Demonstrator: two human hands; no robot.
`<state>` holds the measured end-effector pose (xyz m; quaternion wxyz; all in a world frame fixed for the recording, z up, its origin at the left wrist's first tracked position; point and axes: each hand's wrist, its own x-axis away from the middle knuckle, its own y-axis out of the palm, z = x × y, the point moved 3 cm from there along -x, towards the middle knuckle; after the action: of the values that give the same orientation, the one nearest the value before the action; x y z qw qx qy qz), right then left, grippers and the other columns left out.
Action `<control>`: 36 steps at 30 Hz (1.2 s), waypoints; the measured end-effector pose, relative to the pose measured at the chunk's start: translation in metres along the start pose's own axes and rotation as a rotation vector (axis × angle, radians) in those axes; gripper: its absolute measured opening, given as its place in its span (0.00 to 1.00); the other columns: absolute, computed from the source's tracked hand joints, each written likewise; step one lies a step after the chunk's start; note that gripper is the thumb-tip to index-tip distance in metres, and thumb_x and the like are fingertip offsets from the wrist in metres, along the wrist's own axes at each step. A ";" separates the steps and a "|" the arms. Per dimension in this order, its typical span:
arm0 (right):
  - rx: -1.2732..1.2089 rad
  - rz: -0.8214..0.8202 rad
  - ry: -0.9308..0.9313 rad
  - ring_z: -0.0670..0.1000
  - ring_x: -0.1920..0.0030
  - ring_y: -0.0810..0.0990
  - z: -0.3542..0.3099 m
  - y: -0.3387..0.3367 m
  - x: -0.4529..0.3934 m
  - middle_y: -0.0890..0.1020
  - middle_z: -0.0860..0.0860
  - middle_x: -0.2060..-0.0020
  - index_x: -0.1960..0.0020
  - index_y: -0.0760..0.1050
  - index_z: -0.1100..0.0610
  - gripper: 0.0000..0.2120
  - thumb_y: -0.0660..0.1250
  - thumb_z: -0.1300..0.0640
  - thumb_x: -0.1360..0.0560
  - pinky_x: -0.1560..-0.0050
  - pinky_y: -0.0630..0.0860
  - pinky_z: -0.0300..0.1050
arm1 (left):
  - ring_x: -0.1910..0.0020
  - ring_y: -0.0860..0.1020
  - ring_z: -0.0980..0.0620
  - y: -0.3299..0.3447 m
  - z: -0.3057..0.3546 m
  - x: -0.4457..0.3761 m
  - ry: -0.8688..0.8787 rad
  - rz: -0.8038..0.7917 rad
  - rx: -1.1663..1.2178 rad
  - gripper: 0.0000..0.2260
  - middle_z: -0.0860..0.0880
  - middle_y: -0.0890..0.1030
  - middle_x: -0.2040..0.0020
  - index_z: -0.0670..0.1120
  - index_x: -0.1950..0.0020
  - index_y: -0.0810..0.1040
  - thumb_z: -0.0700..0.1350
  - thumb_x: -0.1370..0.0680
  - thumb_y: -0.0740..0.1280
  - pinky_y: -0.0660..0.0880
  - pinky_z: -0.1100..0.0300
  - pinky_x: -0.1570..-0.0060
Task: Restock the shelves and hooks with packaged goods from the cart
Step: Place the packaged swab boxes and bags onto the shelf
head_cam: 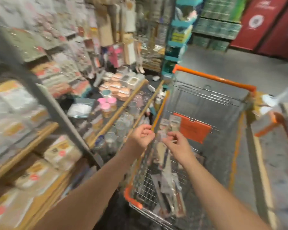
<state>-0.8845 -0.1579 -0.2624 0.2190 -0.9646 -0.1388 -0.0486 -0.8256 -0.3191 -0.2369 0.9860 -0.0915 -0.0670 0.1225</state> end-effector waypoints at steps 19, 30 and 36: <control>-0.203 -0.033 0.750 0.50 0.64 0.76 0.284 -0.057 -0.075 0.78 0.51 0.63 0.58 0.75 0.54 0.11 0.67 0.47 0.22 0.64 0.69 0.43 | 0.42 0.74 0.48 0.198 -0.225 -0.123 -0.686 -0.106 -0.070 0.19 0.47 0.75 0.38 0.45 0.31 0.72 0.51 0.19 0.63 0.67 0.58 0.47; -0.250 -0.226 0.878 0.57 0.35 0.74 0.355 0.059 -0.233 0.76 0.51 0.33 0.33 0.76 0.54 0.39 0.62 0.26 0.31 0.30 0.67 0.56 | 0.32 0.69 0.39 0.186 -0.339 -0.231 -0.626 -0.015 -0.442 0.22 0.41 0.70 0.31 0.43 0.29 0.68 0.53 0.20 0.60 0.65 0.59 0.36; -0.435 -0.259 0.827 0.53 0.38 0.79 0.383 0.088 -0.249 0.81 0.52 0.38 0.34 0.76 0.52 0.44 0.68 0.23 0.39 0.35 0.72 0.52 | 0.27 0.60 0.39 0.200 -0.361 -0.229 -0.648 -0.079 -0.674 0.26 0.41 0.60 0.24 0.48 0.22 0.57 0.54 0.19 0.59 0.60 0.49 0.31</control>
<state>-1.0849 -0.1285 -0.6813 0.0413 -0.8626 -0.1458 -0.4826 -1.0359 -0.2454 -0.6532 0.8335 -0.3610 -0.4108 0.0784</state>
